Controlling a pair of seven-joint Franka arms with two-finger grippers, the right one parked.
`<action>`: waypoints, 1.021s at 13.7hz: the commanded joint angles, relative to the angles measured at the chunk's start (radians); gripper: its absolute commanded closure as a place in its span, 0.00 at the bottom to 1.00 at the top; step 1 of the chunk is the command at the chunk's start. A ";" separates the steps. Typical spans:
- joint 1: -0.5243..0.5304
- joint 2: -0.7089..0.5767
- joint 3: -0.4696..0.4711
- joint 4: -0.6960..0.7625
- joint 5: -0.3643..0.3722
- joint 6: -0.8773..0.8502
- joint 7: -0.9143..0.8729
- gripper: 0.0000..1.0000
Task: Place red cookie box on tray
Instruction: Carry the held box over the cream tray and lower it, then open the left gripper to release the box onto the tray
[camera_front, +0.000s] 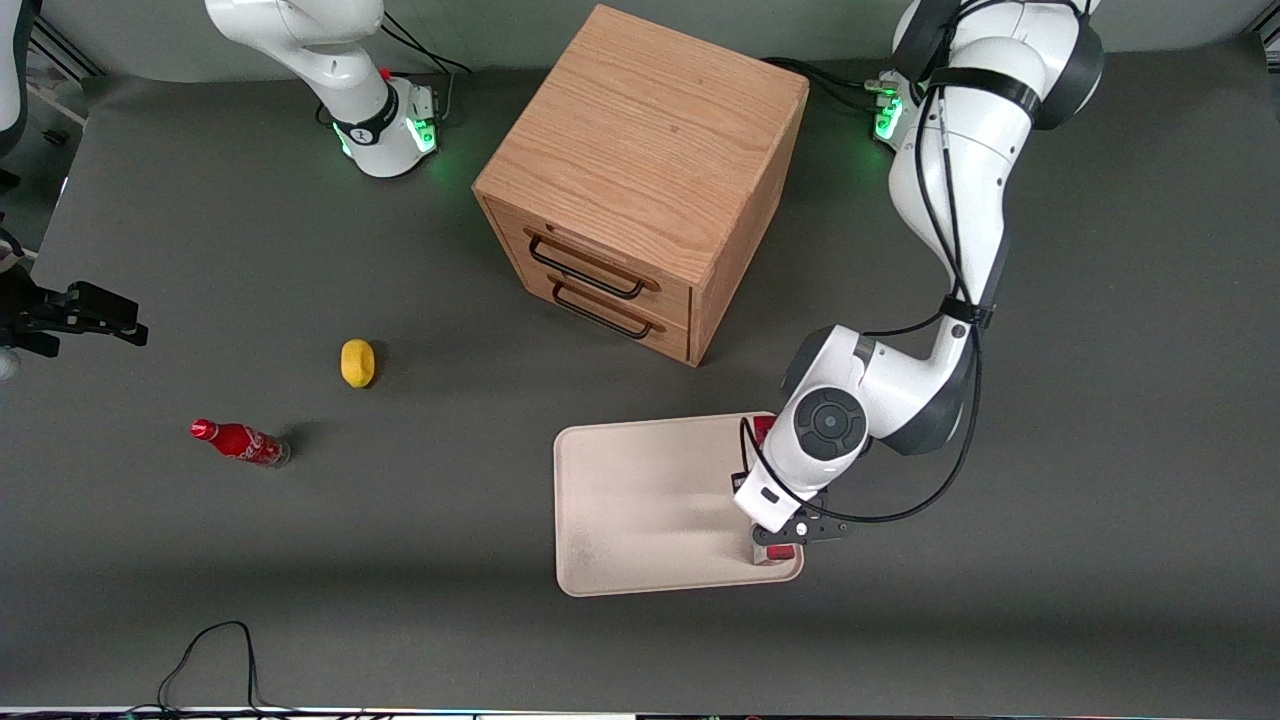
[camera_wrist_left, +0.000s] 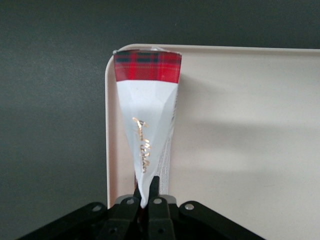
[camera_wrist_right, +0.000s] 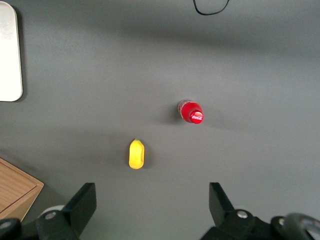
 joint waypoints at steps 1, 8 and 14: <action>-0.007 -0.008 0.008 -0.006 0.016 0.011 -0.018 0.03; -0.014 -0.127 0.005 0.018 0.008 -0.203 -0.024 0.00; -0.059 -0.343 0.003 0.015 0.005 -0.427 -0.024 0.00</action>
